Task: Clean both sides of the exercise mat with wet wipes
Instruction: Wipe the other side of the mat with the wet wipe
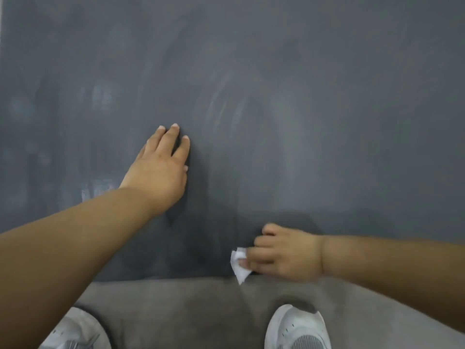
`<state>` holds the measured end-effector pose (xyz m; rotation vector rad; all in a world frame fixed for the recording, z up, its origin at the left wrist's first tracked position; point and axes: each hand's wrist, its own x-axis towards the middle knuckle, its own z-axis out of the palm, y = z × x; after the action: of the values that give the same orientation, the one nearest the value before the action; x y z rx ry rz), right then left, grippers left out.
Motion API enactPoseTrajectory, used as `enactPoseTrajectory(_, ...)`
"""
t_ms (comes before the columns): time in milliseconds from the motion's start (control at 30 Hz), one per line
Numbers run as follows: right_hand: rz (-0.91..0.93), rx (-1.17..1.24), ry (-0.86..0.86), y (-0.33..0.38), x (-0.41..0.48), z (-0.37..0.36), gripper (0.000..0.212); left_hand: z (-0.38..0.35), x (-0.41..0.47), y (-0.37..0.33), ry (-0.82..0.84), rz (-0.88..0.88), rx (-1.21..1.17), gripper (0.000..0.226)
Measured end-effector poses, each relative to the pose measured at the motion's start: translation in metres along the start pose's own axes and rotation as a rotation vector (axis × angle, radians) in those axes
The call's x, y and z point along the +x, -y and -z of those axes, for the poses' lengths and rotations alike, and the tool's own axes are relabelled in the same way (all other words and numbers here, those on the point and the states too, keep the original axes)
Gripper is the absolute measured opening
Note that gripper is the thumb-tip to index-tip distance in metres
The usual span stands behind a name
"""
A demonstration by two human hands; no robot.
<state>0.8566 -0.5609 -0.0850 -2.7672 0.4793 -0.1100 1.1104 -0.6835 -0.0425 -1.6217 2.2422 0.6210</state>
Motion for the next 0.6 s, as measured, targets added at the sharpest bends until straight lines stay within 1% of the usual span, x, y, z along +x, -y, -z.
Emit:
enactPoseTrajectory(67, -0.046, -0.055, -0.086, -0.040, 0.000, 0.014, 0.036, 0.002, 0.000, 0.000, 0.005, 0.001, 0.015, 0.057)
enactPoseTrajectory(100, -0.146, -0.063, -0.155, -0.062, 0.004, 0.025, 0.033, 0.004, 0.001, -0.001, 0.012, 0.004, 0.023, 0.057)
enactPoseTrajectory(133, -0.311, -0.038, -0.221, -0.090, 0.009, 0.036, 0.030, 0.007, 0.001, -0.002, 0.020, 0.010, 0.026, 0.058)
enactPoseTrajectory(167, -0.515, 0.006, -0.302, -0.116, 0.013, 0.050, 0.029, 0.008, 0.002, -0.004, 0.022, 0.020, 0.023, 0.057)
enactPoseTrajectory(200, -0.736, -0.001, -0.387, -0.151, 0.011, 0.059, 0.030, 0.010, 0.002, -0.007, 0.015, 0.029, 0.013, 0.057)
enactPoseTrajectory(233, -1.001, 0.008, -0.450, -0.182, 0.007, 0.069, 0.031, 0.012, 0.003, -0.010, -0.003, 0.034, -0.006, 0.057)
enactPoseTrajectory(267, -1.256, 0.027, -0.477, -0.210, 0.001, 0.081, 0.026, 0.014, 0.004, -0.013, -0.018, 0.036, -0.031, 0.058)
enactPoseTrajectory(300, -1.463, 0.074, -0.534, -0.231, -0.006, 0.090, 0.021, 0.015, 0.006, -0.016, -0.020, 0.032, -0.049, 0.060)
enactPoseTrajectory(333, -1.584, 0.084, -0.575, -0.246, -0.010, 0.095, 0.019, 0.016, 0.009, -0.018, -0.005, 0.022, -0.054, 0.062)
enactPoseTrajectory(367, -1.656, 0.061, -0.578, -0.253, -0.011, 0.096, 0.018, 0.015, 0.011, -0.019, 0.020, 0.012, -0.048, 0.063)
enactPoseTrajectory(400, -1.656, -0.048, -0.498, -0.250, -0.007, 0.092, 0.023, 0.014, 0.013, -0.020, 0.039, 0.005, -0.036, 0.063)
enactPoseTrajectory(433, -1.614, -0.066, -0.509, -0.241, 0.001, 0.087, 0.031, 0.012, 0.014, -0.021, 0.048, 0.005, -0.026, 0.063)
enactPoseTrajectory(467, -1.466, -0.045, -0.532, -0.224, 0.011, 0.077, 0.035, 0.010, 0.014, -0.022, 0.049, 0.008, -0.017, 0.062)
enactPoseTrajectory(500, -1.269, -0.062, -0.501, -0.197, 0.022, 0.067, 0.032, 0.008, 0.014, -0.022, 0.049, 0.007, -0.004, 0.062)
enactPoseTrajectory(533, -1.060, -0.090, -0.438, -0.168, 0.031, 0.054, 0.031, 0.007, 0.013, -0.021, 0.045, 0.002, 0.014, 0.062)
enactPoseTrajectory(600, -0.697, -0.015, -0.285, -0.098, 0.042, 0.038, 0.033, 0.007, 0.013, -0.018, 0.029, -0.016, 0.058, 0.062)
